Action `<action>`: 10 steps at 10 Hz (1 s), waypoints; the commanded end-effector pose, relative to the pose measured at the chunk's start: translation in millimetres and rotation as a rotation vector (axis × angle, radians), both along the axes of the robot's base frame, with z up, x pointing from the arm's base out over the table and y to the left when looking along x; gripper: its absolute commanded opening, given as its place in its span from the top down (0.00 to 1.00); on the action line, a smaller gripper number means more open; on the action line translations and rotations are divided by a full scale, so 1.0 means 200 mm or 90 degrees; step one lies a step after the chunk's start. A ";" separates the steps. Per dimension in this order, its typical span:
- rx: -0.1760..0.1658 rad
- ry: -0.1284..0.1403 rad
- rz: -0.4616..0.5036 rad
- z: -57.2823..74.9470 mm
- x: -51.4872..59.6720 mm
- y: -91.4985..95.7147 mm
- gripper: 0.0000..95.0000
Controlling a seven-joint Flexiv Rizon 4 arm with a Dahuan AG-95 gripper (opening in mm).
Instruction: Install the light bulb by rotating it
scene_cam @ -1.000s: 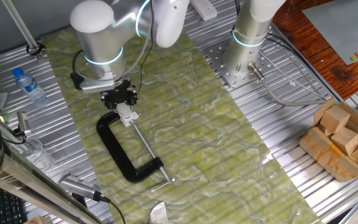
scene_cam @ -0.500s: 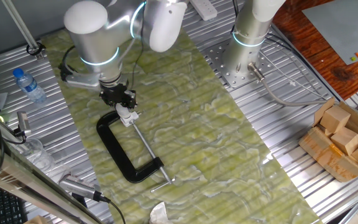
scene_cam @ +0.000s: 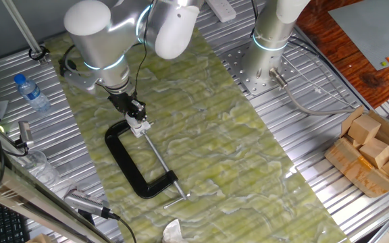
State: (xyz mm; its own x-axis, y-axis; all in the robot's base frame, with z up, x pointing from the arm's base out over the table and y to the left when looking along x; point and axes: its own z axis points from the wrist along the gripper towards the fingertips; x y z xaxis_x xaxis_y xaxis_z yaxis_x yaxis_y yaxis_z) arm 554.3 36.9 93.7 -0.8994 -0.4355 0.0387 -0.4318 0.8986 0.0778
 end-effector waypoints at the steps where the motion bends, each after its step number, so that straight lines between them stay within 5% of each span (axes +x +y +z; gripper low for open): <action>1: -0.009 0.010 -0.145 0.00 0.00 0.00 1.00; 4: -0.016 0.008 -0.132 0.00 -0.01 0.00 1.00; 8: -0.027 -0.021 0.024 0.00 -0.01 0.00 0.20; 10: -0.027 -0.024 0.055 0.00 -0.01 0.00 0.20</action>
